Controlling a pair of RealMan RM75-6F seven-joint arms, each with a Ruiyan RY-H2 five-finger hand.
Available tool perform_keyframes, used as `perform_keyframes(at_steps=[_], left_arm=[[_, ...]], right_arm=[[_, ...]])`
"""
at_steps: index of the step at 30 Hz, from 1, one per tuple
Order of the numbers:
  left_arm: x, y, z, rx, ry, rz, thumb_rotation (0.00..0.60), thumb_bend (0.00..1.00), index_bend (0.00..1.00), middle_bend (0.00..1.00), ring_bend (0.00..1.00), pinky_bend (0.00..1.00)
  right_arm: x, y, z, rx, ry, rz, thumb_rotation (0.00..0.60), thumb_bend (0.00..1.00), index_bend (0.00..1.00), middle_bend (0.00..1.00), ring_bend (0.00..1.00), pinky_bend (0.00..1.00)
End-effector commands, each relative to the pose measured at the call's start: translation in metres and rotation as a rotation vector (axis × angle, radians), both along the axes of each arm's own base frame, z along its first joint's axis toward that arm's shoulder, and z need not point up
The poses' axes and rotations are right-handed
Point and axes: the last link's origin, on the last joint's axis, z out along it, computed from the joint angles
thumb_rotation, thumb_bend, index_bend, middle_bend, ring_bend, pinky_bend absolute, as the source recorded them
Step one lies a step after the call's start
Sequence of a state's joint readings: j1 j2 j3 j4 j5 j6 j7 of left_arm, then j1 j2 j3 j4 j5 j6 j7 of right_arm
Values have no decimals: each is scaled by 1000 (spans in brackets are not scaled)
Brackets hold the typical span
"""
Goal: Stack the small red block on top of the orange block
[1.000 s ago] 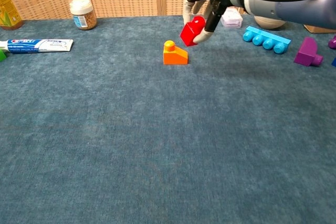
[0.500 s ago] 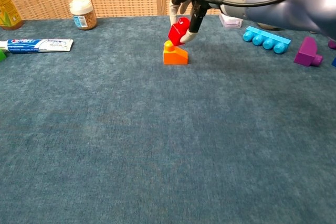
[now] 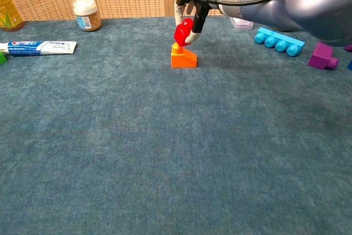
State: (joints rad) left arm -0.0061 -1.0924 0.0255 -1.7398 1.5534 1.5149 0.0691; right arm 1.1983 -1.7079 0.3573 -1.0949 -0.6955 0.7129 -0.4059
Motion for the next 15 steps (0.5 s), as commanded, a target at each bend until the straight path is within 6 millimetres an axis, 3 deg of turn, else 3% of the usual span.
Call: perform_keyframes(at_steps=[1,15], left_arm=[[0,1,0,0,0,-2,600,325,361,236,153,110],[-5,2,-2,-5,-1,9,600,324,361,236,153,111]], right_arm=[[1,-2,-3,1,11,-4,600,210,602,281,212,279],[10,-10,-9,-6,47,-5,600,206,594,281,212,279]])
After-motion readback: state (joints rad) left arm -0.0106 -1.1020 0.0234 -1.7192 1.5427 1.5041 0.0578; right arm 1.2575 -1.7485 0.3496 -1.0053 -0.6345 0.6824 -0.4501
